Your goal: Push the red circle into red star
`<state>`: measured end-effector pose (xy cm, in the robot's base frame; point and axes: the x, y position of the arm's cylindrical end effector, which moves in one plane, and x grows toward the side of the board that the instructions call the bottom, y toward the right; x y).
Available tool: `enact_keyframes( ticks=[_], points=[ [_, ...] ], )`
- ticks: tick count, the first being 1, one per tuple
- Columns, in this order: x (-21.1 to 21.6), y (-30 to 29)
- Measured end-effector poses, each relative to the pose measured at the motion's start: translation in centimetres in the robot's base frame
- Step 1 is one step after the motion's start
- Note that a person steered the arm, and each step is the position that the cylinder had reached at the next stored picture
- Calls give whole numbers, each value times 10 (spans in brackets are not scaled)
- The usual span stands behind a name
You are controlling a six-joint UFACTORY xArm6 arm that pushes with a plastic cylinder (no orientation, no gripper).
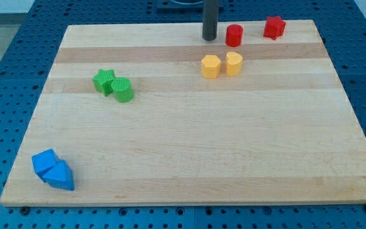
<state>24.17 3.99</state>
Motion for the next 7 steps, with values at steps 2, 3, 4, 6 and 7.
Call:
enact_keyframes(
  ticks=[2, 3, 4, 6, 7],
  points=[
    [29, -19],
    [26, 14],
    [6, 57],
    [6, 48],
    [6, 32]
  ],
)
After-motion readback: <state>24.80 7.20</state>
